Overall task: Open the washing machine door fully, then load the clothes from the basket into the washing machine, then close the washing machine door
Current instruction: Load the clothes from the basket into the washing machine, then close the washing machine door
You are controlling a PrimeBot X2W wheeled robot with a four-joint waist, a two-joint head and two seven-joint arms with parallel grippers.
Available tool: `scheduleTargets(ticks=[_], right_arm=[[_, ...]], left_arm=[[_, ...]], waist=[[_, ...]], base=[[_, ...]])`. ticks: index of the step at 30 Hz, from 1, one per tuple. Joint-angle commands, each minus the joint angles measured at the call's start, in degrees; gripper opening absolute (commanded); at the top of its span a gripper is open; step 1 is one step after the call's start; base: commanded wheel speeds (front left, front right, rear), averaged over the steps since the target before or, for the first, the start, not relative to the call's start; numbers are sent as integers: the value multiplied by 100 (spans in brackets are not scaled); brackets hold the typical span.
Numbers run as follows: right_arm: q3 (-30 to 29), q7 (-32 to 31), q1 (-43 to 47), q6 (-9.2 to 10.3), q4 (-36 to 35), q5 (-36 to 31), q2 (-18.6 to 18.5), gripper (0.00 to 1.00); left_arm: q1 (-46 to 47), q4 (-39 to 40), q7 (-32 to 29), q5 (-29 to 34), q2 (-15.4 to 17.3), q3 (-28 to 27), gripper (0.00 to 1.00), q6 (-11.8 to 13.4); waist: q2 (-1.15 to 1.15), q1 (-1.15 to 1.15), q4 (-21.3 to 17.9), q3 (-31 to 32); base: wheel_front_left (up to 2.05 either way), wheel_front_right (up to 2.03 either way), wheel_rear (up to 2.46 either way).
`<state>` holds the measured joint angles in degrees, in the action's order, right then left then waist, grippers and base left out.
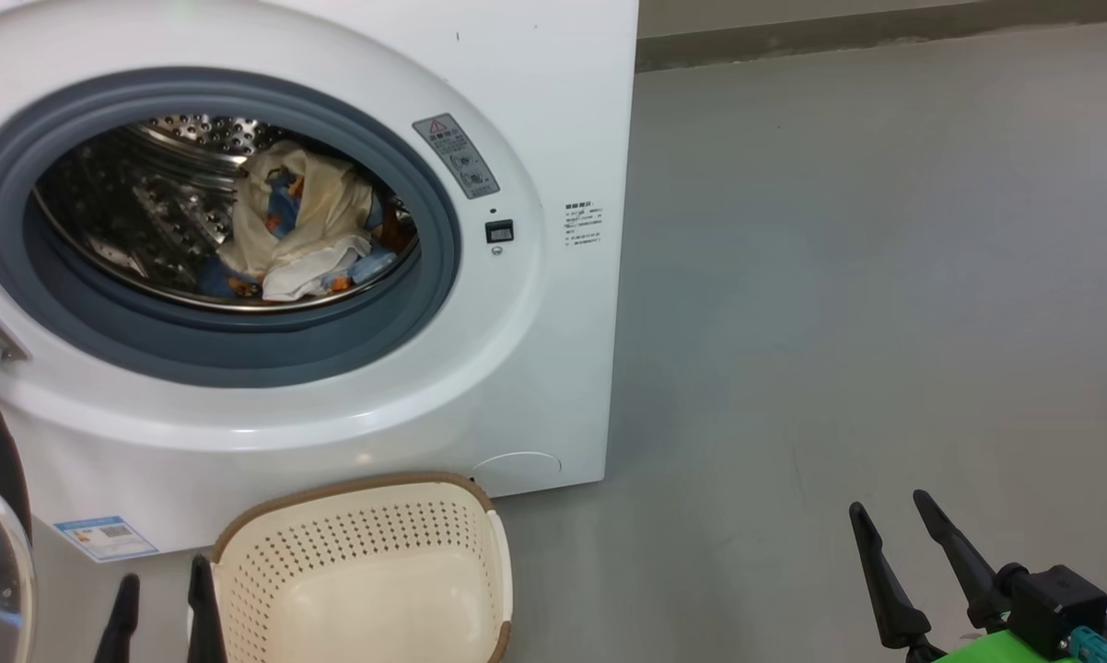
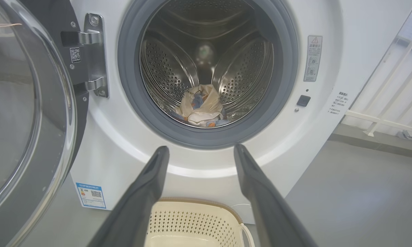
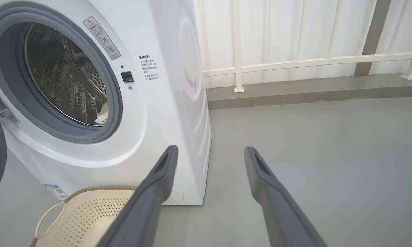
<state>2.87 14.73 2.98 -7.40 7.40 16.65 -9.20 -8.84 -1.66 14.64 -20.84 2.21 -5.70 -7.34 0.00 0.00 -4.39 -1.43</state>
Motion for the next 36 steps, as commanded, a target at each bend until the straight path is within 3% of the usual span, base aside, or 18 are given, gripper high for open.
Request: scheduleTargets(ticks=[1,36], right_arm=[[110,27,-20,-9,-143,-58,-73,100],[78,27,60,-9,-52,-74,-67,100]], left_arm=[[41,162,36,85,67,-145,100,-14],[-225,172,36,172,66,237,100,-14]], waist=[[0,0,-14,13],[0,0,233,120]], base=[[0,0,0],[0,0,0]])
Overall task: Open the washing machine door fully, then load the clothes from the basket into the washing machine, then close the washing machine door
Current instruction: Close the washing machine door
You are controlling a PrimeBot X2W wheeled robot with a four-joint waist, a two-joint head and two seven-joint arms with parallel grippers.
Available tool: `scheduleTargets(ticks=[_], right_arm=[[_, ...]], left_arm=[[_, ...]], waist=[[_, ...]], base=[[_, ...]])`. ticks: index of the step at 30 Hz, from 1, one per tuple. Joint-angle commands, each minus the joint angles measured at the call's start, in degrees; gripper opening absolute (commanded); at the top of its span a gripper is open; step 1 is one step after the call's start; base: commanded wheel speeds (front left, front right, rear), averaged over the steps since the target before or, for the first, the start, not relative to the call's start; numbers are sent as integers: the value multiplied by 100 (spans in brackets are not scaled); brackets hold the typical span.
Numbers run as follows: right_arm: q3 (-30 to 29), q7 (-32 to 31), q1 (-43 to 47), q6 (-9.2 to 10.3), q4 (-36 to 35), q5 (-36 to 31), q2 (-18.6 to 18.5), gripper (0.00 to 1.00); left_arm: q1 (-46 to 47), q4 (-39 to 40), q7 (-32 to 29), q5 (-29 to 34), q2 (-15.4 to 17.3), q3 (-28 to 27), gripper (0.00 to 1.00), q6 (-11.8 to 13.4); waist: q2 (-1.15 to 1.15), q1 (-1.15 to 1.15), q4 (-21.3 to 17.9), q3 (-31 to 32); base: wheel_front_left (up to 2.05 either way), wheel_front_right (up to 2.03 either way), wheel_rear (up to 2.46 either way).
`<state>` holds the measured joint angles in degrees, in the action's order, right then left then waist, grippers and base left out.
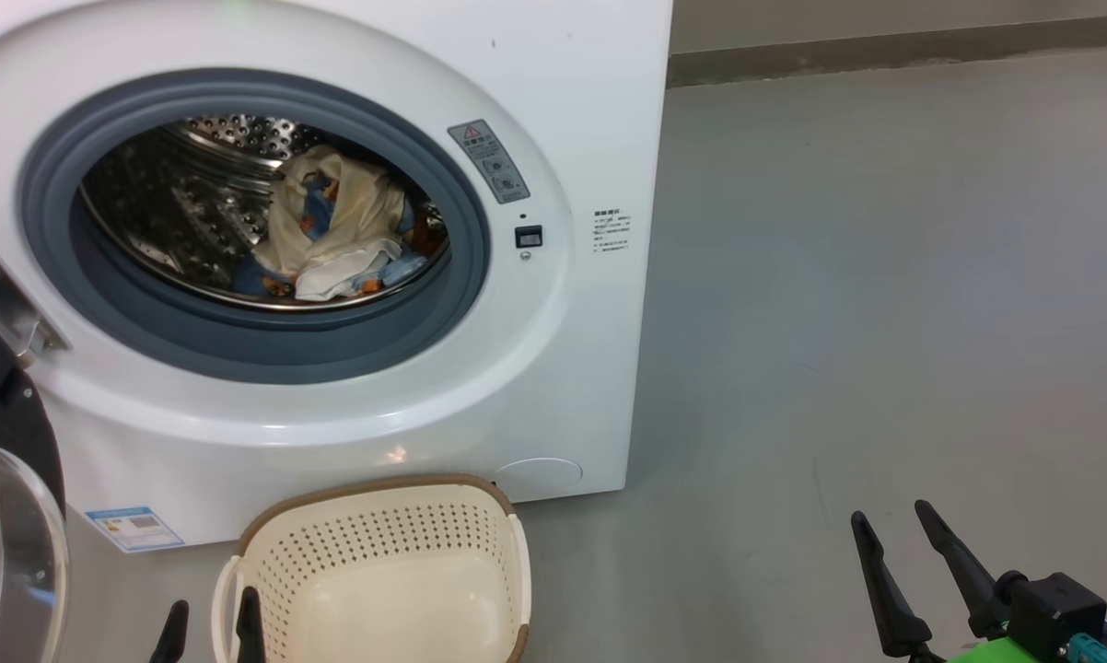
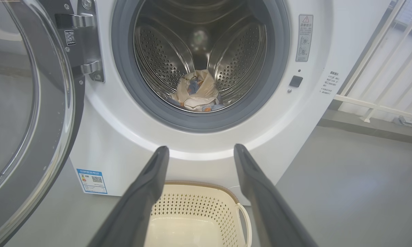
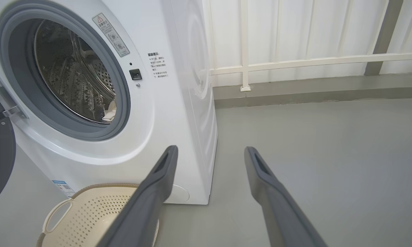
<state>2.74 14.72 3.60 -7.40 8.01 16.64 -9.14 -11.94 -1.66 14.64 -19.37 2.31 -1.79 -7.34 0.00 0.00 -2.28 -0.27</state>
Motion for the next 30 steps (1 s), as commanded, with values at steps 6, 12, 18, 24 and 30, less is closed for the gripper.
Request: scheduleTargets(ticks=[6,12,18,24,30], right_arm=[[96,28,9,-9,-96,-72,-61,100],[115,28,7,-9,-97,-70,-62,100],[119,28,-5,-9,-96,-68,-73,100],[115,28,-9,-9,-83,-65,-84,100],[117,28,1,-9,-90,-65,-67,100]], left_arm=[[67,181,36,5,57,-130,100,-14],[60,181,36,-15,57,-153,100,-14],[55,194,36,-52,57,-147,100,-14],[64,174,36,-73,57,-181,100,-14],[48,181,36,-79,57,-198,100,-14]], waist=[[0,0,86,25],[0,0,109,47],[0,0,109,40],[0,0,113,52],[0,0,124,81]], base=[[0,0,0],[0,0,0],[0,0,0],[0,0,0],[0,0,0]])
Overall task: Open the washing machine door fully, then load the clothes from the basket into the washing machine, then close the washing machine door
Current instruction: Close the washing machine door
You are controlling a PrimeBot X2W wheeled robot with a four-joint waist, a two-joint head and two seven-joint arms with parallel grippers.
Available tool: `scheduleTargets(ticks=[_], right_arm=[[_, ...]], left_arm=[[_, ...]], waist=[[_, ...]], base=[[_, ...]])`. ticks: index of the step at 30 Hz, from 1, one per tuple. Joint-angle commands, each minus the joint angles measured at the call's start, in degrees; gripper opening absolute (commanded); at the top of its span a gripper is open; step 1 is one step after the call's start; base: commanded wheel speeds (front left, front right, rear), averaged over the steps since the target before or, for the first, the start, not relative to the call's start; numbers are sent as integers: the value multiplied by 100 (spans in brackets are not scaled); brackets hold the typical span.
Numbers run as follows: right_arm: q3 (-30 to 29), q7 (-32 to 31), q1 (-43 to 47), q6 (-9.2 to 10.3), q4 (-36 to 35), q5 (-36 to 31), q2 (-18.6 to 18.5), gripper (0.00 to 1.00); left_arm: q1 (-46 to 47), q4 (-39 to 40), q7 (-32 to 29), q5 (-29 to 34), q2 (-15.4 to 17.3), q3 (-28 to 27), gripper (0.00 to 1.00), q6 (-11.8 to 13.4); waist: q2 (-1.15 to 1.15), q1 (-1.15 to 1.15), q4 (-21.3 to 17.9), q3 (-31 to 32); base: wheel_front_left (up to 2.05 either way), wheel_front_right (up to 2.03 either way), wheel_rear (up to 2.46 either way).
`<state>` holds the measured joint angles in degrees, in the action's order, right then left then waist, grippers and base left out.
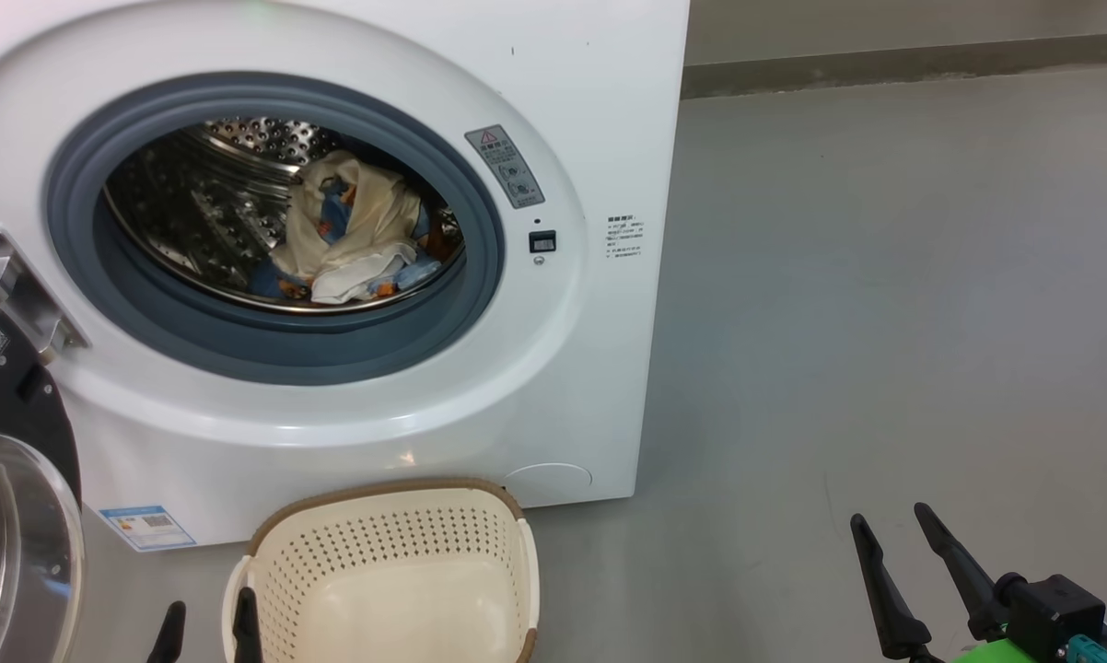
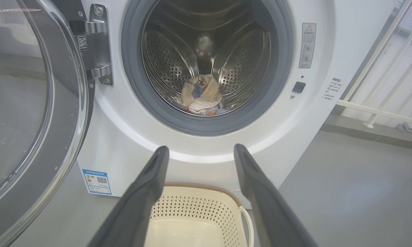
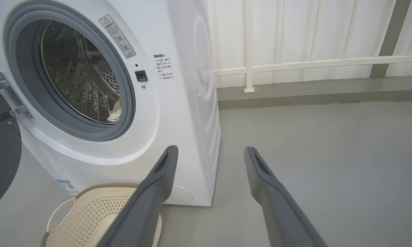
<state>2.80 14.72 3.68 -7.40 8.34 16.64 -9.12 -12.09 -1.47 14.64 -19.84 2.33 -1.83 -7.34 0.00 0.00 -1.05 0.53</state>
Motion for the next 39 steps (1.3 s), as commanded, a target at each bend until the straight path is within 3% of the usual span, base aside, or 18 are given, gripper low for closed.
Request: scheduleTargets(ticks=[1,12,29,39], right_arm=[[113,28,-10,-9,-122,-63,-69,100],[115,28,-3,-9,-135,-56,-86,100],[117,28,-13,-9,-120,-37,-91,100],[115,28,-17,-9,-124,-46,-94,100]], left_arm=[[62,161,36,-28,54,-205,100,-14],[61,98,36,39,54,-279,100,-4],[85,78,36,47,54,-251,100,12],[88,78,36,34,54,-258,100,11]], waist=[[0,0,4,4],[0,0,14,-18],[0,0,34,-73],[0,0,44,-63]], base=[[0,0,0],[-44,44,0],[-151,151,0],[-24,24,0]])
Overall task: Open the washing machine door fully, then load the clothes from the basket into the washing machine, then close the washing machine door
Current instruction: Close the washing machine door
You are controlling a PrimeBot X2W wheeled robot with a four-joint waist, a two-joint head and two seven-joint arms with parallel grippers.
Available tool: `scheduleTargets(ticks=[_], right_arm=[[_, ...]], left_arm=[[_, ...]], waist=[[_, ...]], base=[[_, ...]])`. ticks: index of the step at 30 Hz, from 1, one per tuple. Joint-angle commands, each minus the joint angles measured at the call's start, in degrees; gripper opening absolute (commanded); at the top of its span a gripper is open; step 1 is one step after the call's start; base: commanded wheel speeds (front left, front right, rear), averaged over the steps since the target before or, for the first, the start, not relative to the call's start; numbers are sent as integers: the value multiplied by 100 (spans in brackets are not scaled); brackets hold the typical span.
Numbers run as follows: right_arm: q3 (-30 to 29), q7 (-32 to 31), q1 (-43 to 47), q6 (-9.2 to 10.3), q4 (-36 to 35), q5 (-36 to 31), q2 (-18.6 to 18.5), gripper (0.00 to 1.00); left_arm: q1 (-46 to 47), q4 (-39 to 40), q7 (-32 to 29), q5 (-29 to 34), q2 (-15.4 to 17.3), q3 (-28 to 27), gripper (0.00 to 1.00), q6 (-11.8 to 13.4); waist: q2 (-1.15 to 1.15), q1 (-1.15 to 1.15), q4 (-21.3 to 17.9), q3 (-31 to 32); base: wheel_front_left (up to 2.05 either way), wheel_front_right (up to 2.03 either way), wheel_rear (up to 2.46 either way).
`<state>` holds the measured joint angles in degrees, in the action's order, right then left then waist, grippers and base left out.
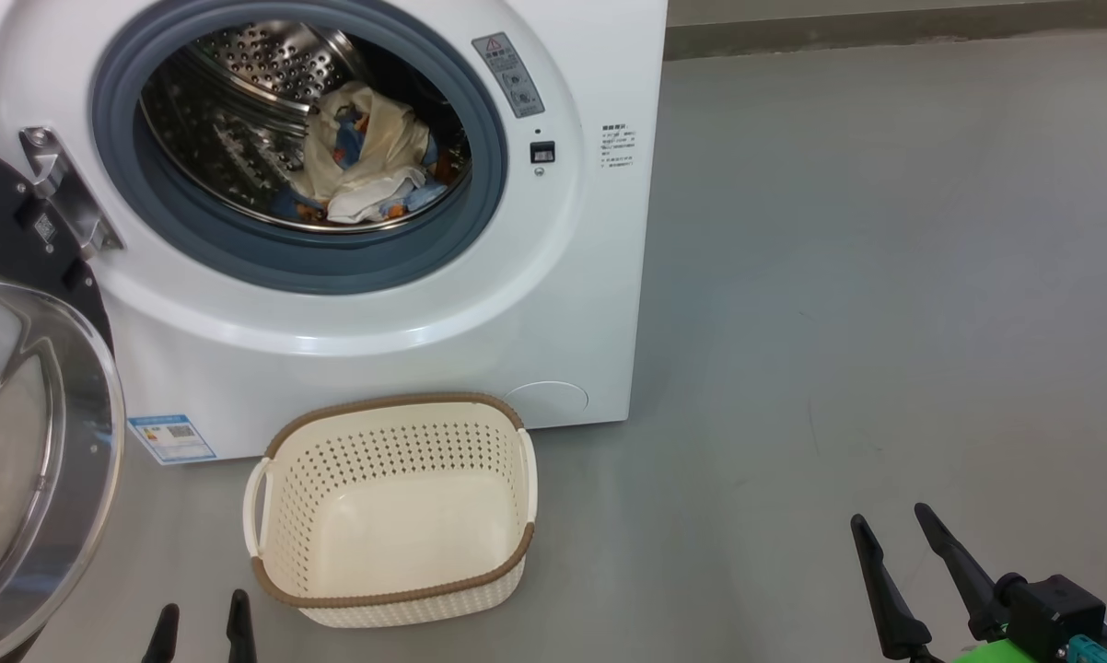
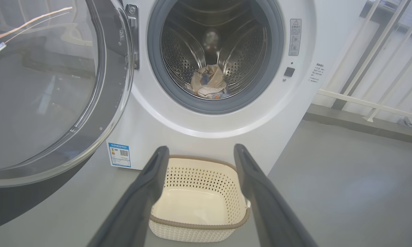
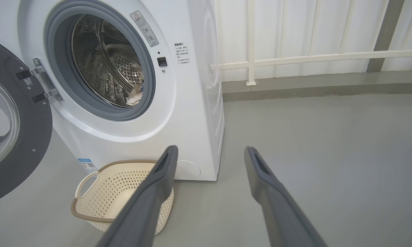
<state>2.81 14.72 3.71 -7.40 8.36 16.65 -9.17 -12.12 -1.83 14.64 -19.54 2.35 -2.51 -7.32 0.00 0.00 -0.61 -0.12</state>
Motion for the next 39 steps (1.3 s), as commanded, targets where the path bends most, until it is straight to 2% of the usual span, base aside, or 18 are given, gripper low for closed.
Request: scheduleTargets(ticks=[1,10,16,29,39], right_arm=[[113,28,-18,-9,-126,-49,-89,100],[98,28,-30,-9,-131,-56,-88,100],[100,28,-44,-9,-144,-61,-103,100],[151,28,-72,-9,-160,-67,-142,100],[183,28,-79,-9,-161,-67,-194,100]], left_arm=[[90,115,36,3,53,-192,100,9],[107,122,36,5,53,-193,100,11],[126,123,36,13,53,-190,100,27],[81,134,36,-39,53,-218,100,78],[29,110,36,-103,53,-216,100,128]], waist=[[0,0,2,4],[0,0,81,11],[0,0,334,19],[0,0,1144,32],[0,0,1988,33]], base=[[0,0,0],[0,0,0],[0,0,0],[0,0,0],[0,0,0]])
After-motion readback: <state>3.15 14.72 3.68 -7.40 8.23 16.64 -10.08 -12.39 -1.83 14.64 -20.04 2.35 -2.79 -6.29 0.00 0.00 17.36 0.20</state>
